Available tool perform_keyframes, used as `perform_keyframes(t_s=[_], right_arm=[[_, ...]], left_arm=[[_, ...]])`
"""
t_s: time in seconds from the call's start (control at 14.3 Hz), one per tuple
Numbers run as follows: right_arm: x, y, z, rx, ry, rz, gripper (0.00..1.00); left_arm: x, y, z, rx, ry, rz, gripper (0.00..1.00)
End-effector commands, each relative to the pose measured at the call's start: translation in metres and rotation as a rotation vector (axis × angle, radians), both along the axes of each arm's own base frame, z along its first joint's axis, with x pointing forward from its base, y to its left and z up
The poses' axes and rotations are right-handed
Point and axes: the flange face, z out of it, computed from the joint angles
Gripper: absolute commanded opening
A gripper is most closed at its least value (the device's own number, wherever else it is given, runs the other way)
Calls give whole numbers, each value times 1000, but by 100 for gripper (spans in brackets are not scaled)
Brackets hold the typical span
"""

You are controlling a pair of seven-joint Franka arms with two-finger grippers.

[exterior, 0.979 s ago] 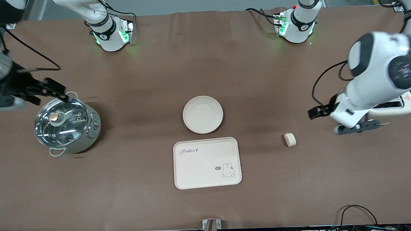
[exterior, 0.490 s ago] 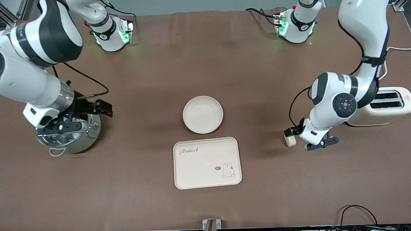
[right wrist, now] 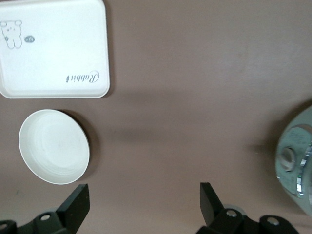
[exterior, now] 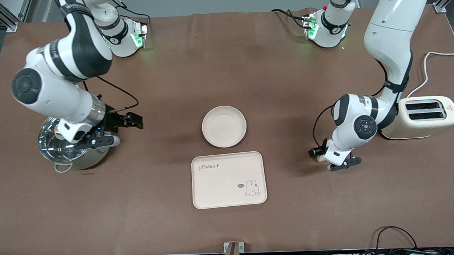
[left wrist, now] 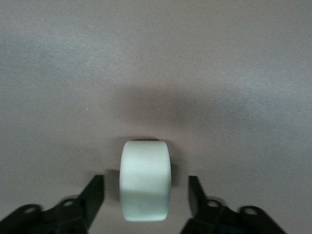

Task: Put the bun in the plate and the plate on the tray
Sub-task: 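Carry the bun to the plate while the right gripper reaches the plate rim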

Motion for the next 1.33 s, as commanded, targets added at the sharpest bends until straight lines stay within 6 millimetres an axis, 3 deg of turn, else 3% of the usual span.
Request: perform_keyframes(t_s=[0.0, 0.07, 0.21, 0.49, 0.7, 0.98, 1.12, 1.26], right_arm=[[-29, 34, -29, 32, 4, 20, 100], [-39, 49, -45, 54, -2, 22, 100], [-55, 72, -63, 57, -39, 51, 100], [-73, 113, -97, 63, -111, 99, 100], [-78, 134, -128, 56, -131, 124, 100], [-76, 139, -168, 38, -129, 119, 100], [-81, 145, -177, 31, -117, 133, 100], [-80, 145, -190, 26, -120, 129, 100]], left_arm=[[6, -6, 9, 7, -23, -2, 37], [5, -10, 3, 6, -16, -2, 33], [6, -27, 11, -7, -25, 42, 31], [-19, -149, 52, -103, -4, 137, 32], [-58, -246, 67, -136, 8, 183, 32], [-113, -337, 48, -144, 51, 216, 33], [-139, -364, 36, -134, 68, 232, 35], [-145, -368, 28, -126, 77, 222, 45]])
